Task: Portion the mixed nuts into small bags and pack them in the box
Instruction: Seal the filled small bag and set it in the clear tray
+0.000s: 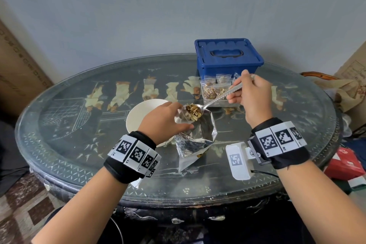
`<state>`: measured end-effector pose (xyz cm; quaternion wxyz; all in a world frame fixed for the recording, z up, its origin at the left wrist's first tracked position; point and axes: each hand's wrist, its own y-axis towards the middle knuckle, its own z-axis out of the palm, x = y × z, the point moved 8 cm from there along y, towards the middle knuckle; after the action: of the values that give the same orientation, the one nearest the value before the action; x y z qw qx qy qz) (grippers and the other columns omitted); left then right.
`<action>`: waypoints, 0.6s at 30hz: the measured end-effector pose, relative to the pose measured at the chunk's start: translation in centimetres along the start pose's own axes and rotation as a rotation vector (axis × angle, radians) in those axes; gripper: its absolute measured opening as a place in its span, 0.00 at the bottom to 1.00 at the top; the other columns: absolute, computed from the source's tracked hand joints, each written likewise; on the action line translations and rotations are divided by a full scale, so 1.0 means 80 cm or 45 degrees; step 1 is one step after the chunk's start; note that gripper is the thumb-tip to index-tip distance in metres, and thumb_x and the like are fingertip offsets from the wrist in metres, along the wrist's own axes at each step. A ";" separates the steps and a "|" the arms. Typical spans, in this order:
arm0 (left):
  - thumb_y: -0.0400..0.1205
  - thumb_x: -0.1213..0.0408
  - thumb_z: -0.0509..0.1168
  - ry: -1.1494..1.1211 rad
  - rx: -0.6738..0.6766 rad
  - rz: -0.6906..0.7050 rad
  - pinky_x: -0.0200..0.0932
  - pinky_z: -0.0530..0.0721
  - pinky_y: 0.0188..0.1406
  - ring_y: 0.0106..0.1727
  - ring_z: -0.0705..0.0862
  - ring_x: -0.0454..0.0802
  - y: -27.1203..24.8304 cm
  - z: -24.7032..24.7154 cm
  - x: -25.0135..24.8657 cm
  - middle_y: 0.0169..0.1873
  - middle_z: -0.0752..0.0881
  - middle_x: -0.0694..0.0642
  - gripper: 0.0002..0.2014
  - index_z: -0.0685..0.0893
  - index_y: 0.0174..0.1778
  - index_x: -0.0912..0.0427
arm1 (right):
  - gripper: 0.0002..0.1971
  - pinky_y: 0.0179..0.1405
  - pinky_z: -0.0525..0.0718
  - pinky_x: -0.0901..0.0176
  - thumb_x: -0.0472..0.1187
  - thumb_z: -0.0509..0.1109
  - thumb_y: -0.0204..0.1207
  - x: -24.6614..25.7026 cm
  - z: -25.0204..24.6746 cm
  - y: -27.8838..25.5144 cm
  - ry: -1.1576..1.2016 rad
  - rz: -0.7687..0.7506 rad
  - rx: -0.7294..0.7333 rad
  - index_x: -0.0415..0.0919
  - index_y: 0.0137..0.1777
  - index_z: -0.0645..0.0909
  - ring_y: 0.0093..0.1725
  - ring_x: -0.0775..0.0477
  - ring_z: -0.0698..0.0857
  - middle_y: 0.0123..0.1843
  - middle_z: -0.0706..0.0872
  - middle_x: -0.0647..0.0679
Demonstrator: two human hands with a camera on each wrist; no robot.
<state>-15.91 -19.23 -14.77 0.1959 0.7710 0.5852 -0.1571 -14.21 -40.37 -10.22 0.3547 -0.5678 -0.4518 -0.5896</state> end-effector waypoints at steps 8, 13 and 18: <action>0.73 0.44 0.70 0.027 0.040 -0.010 0.43 0.78 0.50 0.51 0.80 0.49 0.004 0.006 -0.003 0.54 0.83 0.53 0.27 0.77 0.62 0.56 | 0.18 0.18 0.80 0.66 0.43 0.56 0.85 0.007 0.018 -0.006 -0.094 -0.105 0.054 0.39 0.35 0.77 0.19 0.53 0.82 0.27 0.83 0.42; 0.73 0.43 0.69 0.065 0.062 -0.002 0.44 0.79 0.48 0.48 0.78 0.48 0.007 0.008 -0.008 0.51 0.81 0.52 0.26 0.77 0.60 0.57 | 0.19 0.19 0.82 0.64 0.43 0.57 0.85 0.009 0.031 -0.011 -0.096 -0.144 0.122 0.36 0.35 0.78 0.20 0.52 0.83 0.26 0.83 0.42; 0.73 0.44 0.69 0.014 0.036 -0.019 0.43 0.78 0.45 0.46 0.77 0.48 0.006 0.009 -0.003 0.46 0.80 0.50 0.26 0.76 0.59 0.57 | 0.17 0.22 0.84 0.61 0.42 0.58 0.85 0.025 0.043 -0.022 -0.084 -0.264 0.231 0.34 0.37 0.79 0.22 0.50 0.85 0.29 0.84 0.40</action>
<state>-15.52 -19.88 -15.27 0.1805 0.7702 0.5897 -0.1625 -14.87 -36.32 -8.66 0.3266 -0.5028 -0.5709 -0.5609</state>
